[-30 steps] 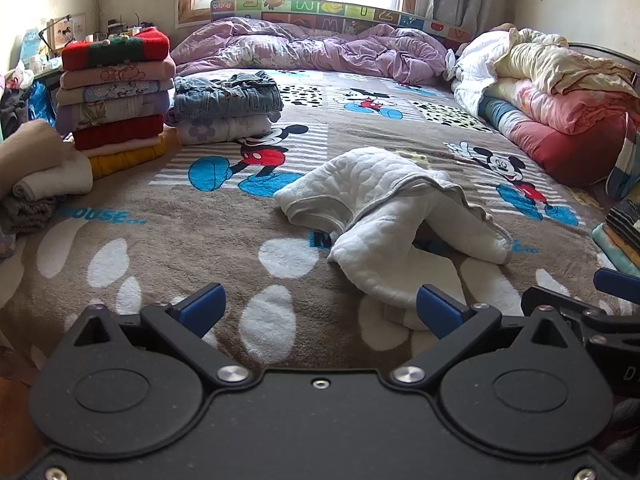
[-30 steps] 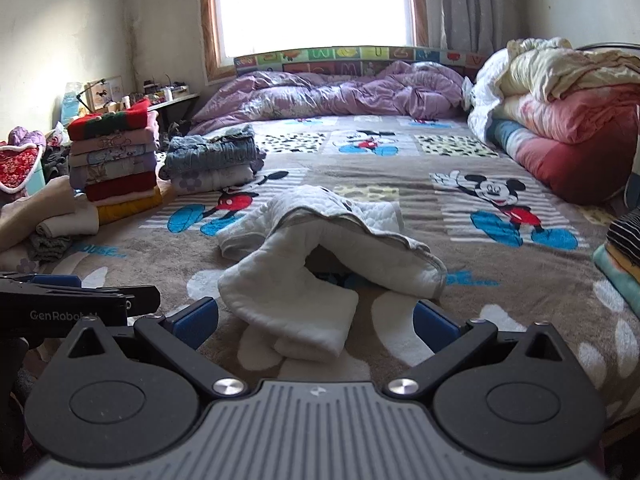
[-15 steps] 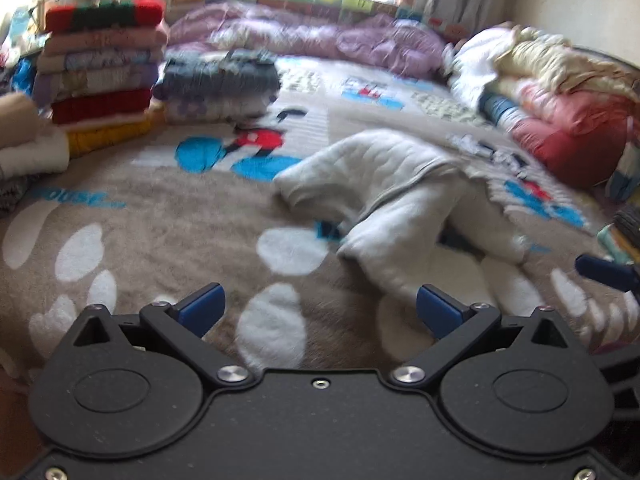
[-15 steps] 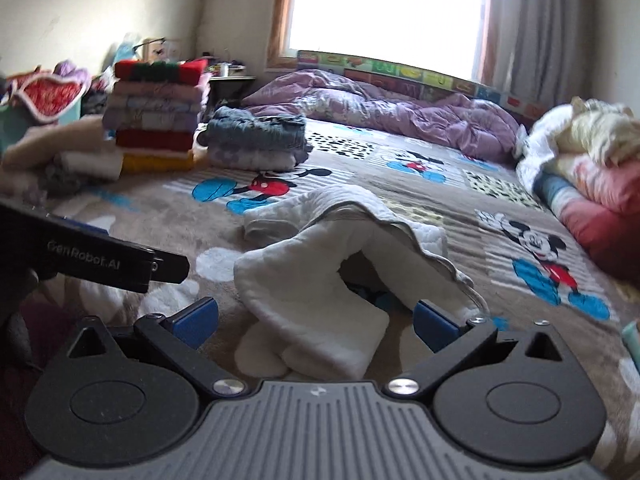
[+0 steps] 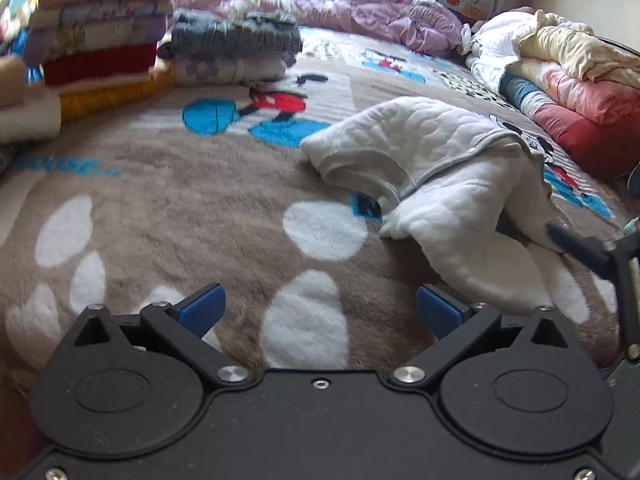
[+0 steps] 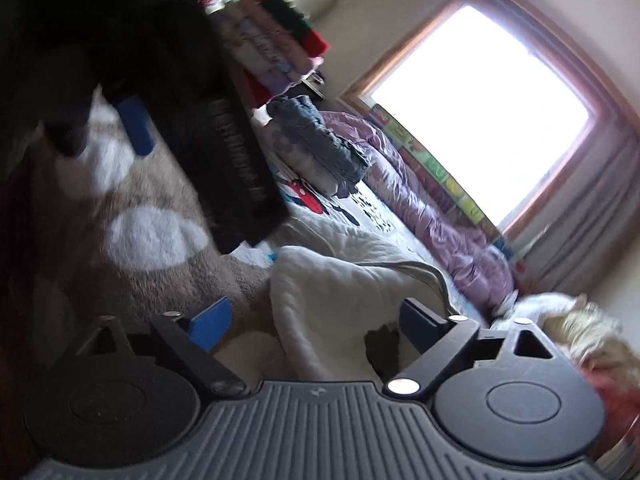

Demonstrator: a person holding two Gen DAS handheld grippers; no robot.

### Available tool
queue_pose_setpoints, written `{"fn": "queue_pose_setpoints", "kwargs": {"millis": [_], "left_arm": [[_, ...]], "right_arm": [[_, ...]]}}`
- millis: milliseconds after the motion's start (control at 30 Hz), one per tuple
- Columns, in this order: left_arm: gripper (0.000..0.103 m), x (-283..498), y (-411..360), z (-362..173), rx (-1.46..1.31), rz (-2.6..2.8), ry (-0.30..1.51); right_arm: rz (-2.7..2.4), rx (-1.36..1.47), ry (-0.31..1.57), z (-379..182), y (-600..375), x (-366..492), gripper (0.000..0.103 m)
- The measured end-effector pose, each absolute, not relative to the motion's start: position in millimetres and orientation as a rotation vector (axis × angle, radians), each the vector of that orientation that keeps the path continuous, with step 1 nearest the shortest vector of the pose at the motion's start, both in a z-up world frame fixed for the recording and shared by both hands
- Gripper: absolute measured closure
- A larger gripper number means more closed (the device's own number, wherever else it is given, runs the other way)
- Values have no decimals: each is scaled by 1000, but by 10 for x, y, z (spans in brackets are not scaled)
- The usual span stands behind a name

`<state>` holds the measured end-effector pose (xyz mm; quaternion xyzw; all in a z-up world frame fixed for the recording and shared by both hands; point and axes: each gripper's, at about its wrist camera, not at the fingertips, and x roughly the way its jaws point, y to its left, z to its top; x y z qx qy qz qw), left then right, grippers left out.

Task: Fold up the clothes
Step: 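Grasp the white quilted sweatshirt with the right tool while the left tool grasps it too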

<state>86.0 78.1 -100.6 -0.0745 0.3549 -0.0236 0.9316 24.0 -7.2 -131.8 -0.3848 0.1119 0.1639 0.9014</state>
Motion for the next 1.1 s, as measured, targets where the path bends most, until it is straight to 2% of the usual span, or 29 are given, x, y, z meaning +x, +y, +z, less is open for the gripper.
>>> {"fn": "queue_pose_setpoints", "kwargs": {"millis": [100, 367, 433, 467, 500, 733, 933, 1000, 1100], "left_arm": [[0, 886, 779, -1037, -126, -49, 696], [1, 1127, 797, -1139, -52, -111, 668], [1, 1217, 792, -1136, -35, -133, 668], [1, 1249, 784, -1129, -22, -129, 650], [1, 1306, 765, -1127, 6, -129, 651], [4, 1624, 681, -1191, 200, -184, 614], [20, 1758, 495, -1339, 508, -230, 536], [35, 1794, 462, -1406, 593, -232, 519], [43, 1842, 421, -1509, 699, -219, 482]], "right_arm": [[328, -856, 202, -1407, 29, 264, 33], [283, -846, 217, -1514, 91, 483, 36], [292, -815, 214, -1494, 68, 496, 48], [297, -797, 213, -1474, 52, 503, 63], [298, -773, 216, -1445, 28, 521, 70], [260, -553, 206, -1192, -406, 568, 78], [202, -382, 184, -1058, -935, 807, 78], [180, -329, 176, -1014, -1076, 852, 80], [138, -261, 170, -981, -1278, 902, 84]]}}
